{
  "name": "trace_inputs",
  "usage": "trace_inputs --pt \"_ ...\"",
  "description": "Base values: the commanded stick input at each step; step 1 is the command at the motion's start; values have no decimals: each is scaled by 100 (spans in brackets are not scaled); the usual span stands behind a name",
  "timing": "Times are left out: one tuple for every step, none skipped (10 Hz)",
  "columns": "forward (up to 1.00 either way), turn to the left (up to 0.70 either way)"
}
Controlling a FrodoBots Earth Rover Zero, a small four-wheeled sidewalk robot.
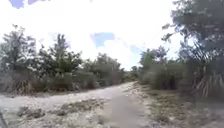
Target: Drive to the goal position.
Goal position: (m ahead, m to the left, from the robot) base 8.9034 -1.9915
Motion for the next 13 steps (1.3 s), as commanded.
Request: trace_inputs --pt "70 0" --pt "70 0" --pt "70 0" --pt "70 0" --pt "70 0" --pt "70 0" --pt "70 0" --pt "70 0" --pt "70 0" --pt "70 0" --pt "70 0" --pt "70 0" --pt "70 0"
